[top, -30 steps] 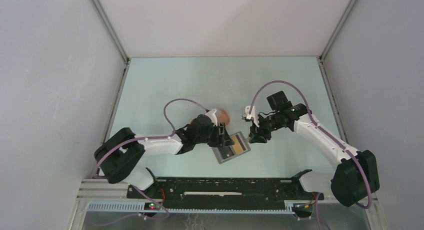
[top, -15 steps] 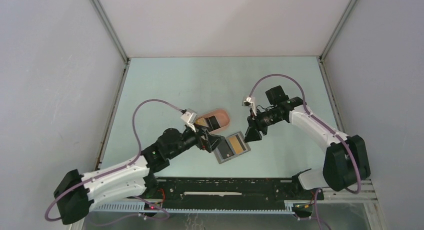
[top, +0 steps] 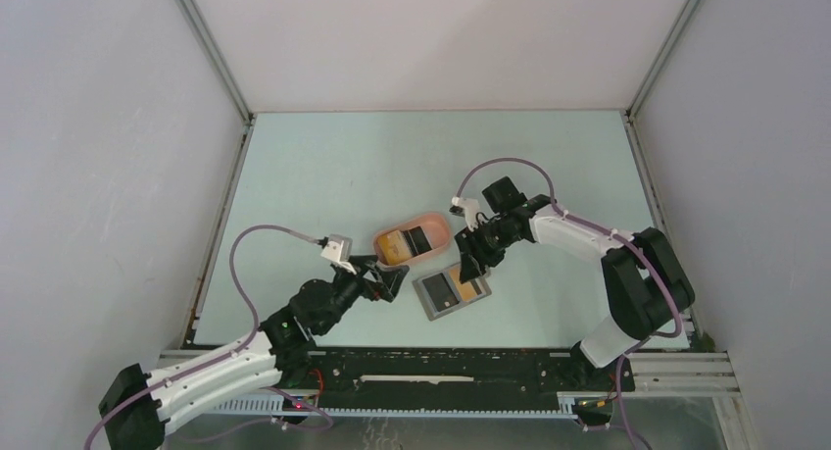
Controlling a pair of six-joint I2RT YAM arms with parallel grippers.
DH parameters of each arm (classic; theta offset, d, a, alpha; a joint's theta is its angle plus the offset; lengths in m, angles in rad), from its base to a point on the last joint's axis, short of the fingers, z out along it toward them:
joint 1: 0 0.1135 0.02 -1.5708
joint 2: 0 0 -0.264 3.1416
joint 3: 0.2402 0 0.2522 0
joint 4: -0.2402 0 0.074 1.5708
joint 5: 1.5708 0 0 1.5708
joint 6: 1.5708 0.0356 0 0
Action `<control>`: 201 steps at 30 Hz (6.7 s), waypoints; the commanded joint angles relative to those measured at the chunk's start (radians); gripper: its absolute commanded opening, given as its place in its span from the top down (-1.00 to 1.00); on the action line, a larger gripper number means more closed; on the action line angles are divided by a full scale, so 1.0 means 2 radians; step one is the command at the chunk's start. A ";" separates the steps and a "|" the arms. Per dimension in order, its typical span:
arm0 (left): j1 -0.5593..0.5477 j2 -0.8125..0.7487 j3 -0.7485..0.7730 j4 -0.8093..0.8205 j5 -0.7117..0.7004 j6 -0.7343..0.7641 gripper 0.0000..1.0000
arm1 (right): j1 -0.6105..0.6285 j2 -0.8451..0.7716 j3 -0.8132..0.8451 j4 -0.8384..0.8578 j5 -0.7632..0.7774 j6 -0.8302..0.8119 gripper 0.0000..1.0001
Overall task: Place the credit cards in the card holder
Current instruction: Turn over the card holder at the center of the board.
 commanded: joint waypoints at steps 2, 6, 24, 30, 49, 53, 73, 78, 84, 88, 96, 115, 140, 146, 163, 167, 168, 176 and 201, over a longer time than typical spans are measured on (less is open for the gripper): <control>0.002 0.023 -0.032 0.056 -0.020 -0.036 -1.00 | 0.004 0.016 0.018 0.029 0.088 0.056 -0.21; 0.001 0.041 -0.043 0.076 -0.013 -0.052 -1.00 | 0.003 0.028 0.018 0.029 0.096 0.061 -0.23; 0.001 0.094 -0.048 0.104 0.025 -0.093 -0.96 | -0.007 0.069 0.031 0.013 0.068 0.068 -0.14; 0.001 0.111 -0.043 0.111 0.032 -0.095 -0.96 | -0.008 0.058 0.034 0.008 0.037 0.064 -0.03; -0.002 0.166 -0.031 0.148 0.054 -0.105 -0.95 | -0.027 0.046 0.039 -0.012 -0.055 0.053 0.20; -0.004 0.187 -0.025 0.160 0.062 -0.106 -0.95 | -0.033 0.055 0.043 -0.019 -0.070 0.052 0.28; -0.016 0.263 0.004 0.199 0.075 -0.119 -0.95 | -0.038 0.086 0.067 -0.066 -0.054 0.013 0.15; -0.017 0.270 0.005 0.201 0.072 -0.120 -0.95 | -0.045 0.094 0.059 -0.050 0.000 0.036 0.05; -0.018 0.279 0.008 0.201 0.073 -0.122 -0.95 | -0.033 0.106 0.059 -0.046 0.013 0.044 -0.04; -0.018 0.280 0.008 0.201 0.073 -0.123 -0.95 | -0.033 0.114 0.059 -0.044 0.020 0.047 -0.06; -0.019 0.280 0.007 0.201 0.073 -0.123 -0.95 | -0.033 0.119 0.059 -0.046 -0.005 0.047 -0.02; -0.019 0.282 0.008 0.201 0.076 -0.123 -0.95 | -0.032 0.131 0.062 -0.052 -0.006 0.047 0.02; -0.019 0.293 0.016 0.201 0.082 -0.122 -0.95 | -0.030 0.108 0.067 -0.065 -0.069 0.029 0.40; -0.019 0.298 0.017 0.206 0.085 -0.123 -0.96 | -0.030 0.111 0.068 -0.070 -0.096 0.026 0.47; -0.019 0.301 0.016 0.209 0.088 -0.126 -0.95 | -0.031 0.110 0.076 -0.093 -0.177 0.005 0.29; -0.020 0.304 0.017 0.215 0.091 -0.129 -0.95 | -0.031 0.110 0.076 -0.096 -0.187 0.002 0.27; -0.020 0.305 0.016 0.218 0.092 -0.131 -0.95 | -0.031 0.112 0.076 -0.096 -0.191 0.002 0.28; -0.021 0.324 0.022 0.246 0.102 -0.156 -0.95 | -0.022 0.124 0.077 -0.098 -0.213 0.000 0.42; -0.031 0.397 0.044 0.281 0.099 -0.210 -0.73 | -0.018 0.131 0.078 -0.060 0.006 0.029 0.17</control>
